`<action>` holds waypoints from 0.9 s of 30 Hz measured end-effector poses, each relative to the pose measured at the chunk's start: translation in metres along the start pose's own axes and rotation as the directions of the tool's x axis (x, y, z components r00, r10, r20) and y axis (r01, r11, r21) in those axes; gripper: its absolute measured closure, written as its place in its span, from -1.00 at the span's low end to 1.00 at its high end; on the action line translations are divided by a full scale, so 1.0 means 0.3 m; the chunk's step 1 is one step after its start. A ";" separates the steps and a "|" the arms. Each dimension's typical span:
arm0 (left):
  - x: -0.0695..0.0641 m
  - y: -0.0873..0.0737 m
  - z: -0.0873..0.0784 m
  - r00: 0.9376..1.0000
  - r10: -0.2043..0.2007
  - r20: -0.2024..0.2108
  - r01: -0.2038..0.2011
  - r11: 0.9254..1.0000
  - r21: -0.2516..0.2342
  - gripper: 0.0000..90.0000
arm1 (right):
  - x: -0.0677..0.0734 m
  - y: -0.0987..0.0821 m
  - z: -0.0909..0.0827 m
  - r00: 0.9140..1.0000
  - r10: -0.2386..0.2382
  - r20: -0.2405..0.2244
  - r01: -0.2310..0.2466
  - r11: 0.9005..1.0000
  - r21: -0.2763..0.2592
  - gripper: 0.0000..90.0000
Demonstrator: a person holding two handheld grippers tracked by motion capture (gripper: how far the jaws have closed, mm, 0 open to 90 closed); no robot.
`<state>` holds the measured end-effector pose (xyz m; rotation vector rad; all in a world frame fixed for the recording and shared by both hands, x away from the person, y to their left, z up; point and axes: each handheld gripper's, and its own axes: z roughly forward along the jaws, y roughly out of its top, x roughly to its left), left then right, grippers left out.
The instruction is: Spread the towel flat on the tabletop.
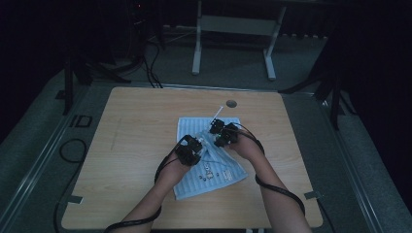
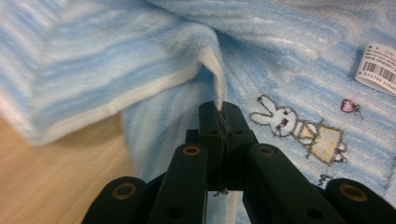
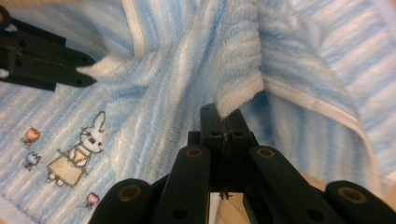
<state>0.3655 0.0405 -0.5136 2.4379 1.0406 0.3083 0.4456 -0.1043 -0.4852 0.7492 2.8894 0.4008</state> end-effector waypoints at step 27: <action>0.225 -0.115 -0.189 0.976 -0.214 -0.029 0.210 0.973 -0.098 0.97 | -0.115 -0.256 -0.137 0.991 0.129 0.022 -0.129 0.991 0.026 0.99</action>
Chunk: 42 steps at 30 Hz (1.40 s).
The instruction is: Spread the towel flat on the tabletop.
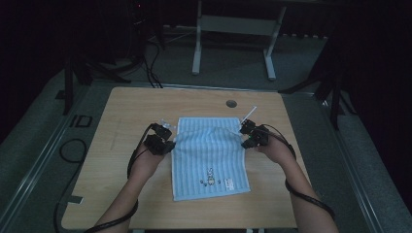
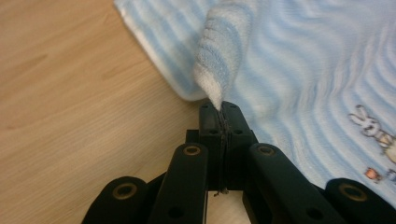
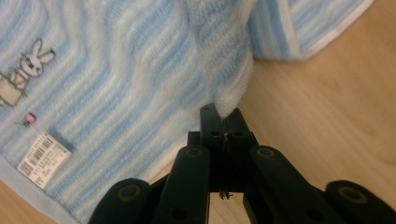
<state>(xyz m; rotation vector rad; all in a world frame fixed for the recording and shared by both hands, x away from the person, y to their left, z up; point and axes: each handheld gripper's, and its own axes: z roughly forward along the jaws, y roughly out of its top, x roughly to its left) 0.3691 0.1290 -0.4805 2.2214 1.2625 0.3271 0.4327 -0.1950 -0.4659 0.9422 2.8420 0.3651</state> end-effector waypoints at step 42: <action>-0.248 -0.222 0.055 0.953 0.229 0.196 -0.255 0.960 0.118 -0.12 | 0.261 -0.210 0.111 0.985 -0.150 -0.080 0.154 0.987 0.049 0.34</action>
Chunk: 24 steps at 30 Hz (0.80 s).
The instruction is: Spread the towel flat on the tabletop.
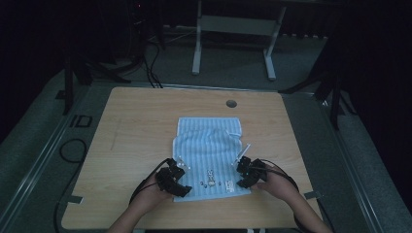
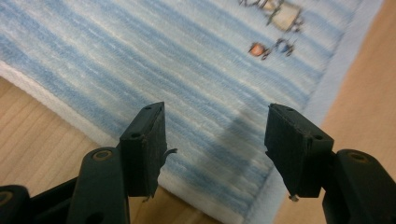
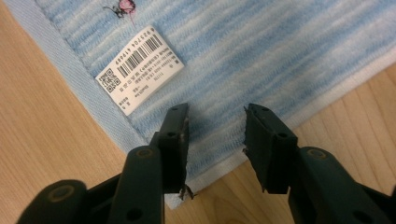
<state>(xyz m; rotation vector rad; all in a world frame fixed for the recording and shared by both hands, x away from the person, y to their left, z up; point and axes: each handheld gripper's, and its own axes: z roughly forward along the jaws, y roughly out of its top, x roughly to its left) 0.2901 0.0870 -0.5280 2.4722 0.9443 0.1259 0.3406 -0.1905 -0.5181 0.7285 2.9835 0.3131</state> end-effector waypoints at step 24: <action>0.178 0.241 0.129 0.994 -0.039 -0.104 0.036 0.999 -0.029 0.78 | -0.169 0.074 0.016 0.993 0.093 0.075 -0.092 0.996 -0.012 0.92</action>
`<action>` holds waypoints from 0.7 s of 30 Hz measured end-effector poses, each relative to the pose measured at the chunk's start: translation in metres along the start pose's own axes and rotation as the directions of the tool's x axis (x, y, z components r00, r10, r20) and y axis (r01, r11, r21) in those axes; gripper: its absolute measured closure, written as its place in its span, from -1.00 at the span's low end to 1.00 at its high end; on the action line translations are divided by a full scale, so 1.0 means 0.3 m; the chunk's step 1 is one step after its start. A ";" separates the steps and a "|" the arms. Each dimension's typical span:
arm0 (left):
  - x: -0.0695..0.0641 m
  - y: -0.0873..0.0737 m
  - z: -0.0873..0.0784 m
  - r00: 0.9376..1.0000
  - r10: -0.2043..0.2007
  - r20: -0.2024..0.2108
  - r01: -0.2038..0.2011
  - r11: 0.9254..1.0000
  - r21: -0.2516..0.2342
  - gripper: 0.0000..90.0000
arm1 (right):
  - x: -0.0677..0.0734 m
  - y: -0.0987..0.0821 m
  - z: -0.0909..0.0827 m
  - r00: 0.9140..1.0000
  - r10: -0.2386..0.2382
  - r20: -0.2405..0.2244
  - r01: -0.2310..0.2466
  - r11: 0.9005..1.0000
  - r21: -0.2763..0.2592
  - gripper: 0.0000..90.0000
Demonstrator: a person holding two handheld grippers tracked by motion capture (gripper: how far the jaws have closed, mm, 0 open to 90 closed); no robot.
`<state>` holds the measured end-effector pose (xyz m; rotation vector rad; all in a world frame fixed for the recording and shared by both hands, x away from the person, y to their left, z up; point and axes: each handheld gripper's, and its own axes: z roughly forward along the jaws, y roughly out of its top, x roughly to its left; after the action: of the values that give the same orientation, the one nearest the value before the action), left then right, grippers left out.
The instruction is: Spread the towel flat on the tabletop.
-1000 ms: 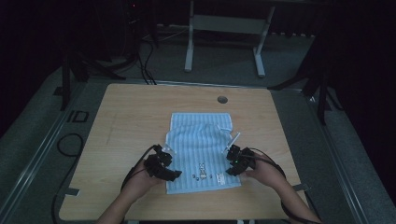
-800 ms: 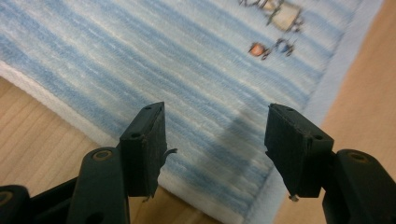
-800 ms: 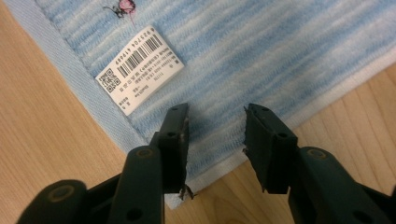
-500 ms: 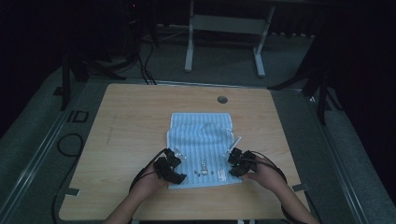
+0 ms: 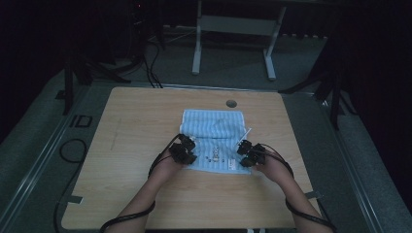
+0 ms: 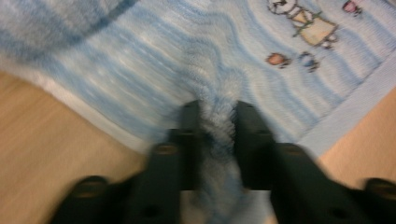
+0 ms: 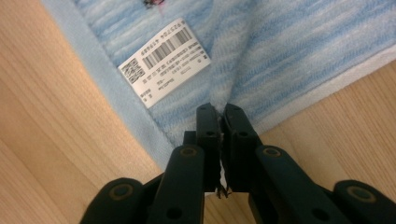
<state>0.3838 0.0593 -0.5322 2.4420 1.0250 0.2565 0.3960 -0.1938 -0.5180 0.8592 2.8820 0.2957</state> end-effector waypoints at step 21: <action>-0.180 -0.105 -0.406 0.987 0.104 0.120 -0.093 0.991 -0.095 0.91 | 0.184 -0.116 -0.358 0.986 -0.162 0.028 0.164 0.976 -0.143 0.94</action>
<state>0.2843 0.0833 -0.4413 2.3982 0.8235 0.1751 0.3135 -0.2082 -0.4243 0.5944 2.8504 0.4706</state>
